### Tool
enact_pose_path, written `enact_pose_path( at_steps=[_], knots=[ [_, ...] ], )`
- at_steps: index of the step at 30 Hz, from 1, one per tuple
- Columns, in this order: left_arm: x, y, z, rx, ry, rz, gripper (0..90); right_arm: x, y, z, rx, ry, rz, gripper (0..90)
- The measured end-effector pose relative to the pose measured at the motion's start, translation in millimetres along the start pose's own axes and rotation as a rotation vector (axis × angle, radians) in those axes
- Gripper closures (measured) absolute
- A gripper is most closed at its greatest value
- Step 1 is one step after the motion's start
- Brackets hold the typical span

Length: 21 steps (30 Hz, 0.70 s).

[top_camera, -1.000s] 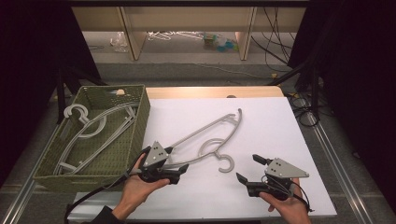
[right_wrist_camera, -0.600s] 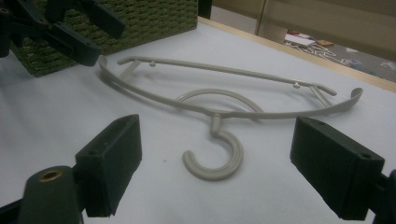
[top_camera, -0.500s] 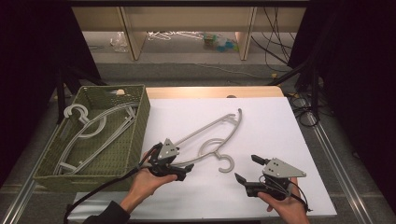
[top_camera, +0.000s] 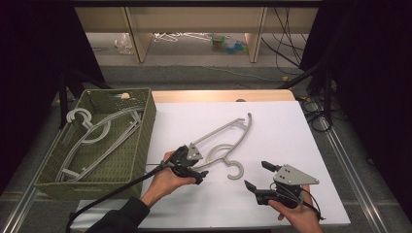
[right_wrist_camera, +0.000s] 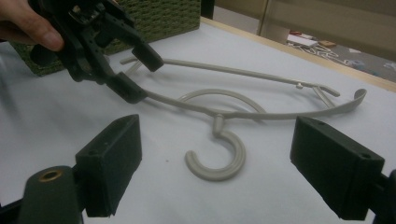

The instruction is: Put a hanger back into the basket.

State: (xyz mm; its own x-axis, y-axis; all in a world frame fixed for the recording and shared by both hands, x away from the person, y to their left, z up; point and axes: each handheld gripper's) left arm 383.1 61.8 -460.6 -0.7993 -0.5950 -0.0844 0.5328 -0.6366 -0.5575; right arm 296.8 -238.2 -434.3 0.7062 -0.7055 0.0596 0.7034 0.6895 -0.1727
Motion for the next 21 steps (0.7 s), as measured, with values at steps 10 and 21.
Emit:
enact_pose_path(
  at_steps=[10,21],
  knots=[
    [-8.1,18.1,3.9,-0.072,-0.025,-0.035,38.3,-0.5,1.0,-0.3,0.01,-0.001,-0.003,17.7],
    [-18.0,26.7,7.0,-0.159,-0.034,-0.085,51.3,-0.6,1.3,0.0,0.01,-0.005,0.0,17.7]
  ],
)
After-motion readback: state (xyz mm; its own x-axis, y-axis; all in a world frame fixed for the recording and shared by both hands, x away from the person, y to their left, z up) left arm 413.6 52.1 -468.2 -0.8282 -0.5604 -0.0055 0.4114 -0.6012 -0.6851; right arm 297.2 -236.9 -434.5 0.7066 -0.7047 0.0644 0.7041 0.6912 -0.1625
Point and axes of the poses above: each handheld gripper's, and its own axes: y roughly forward along the jaws, z roughly out of its top, x roughly to its right, and after that the axes turned 14 degrees about x, right-handed
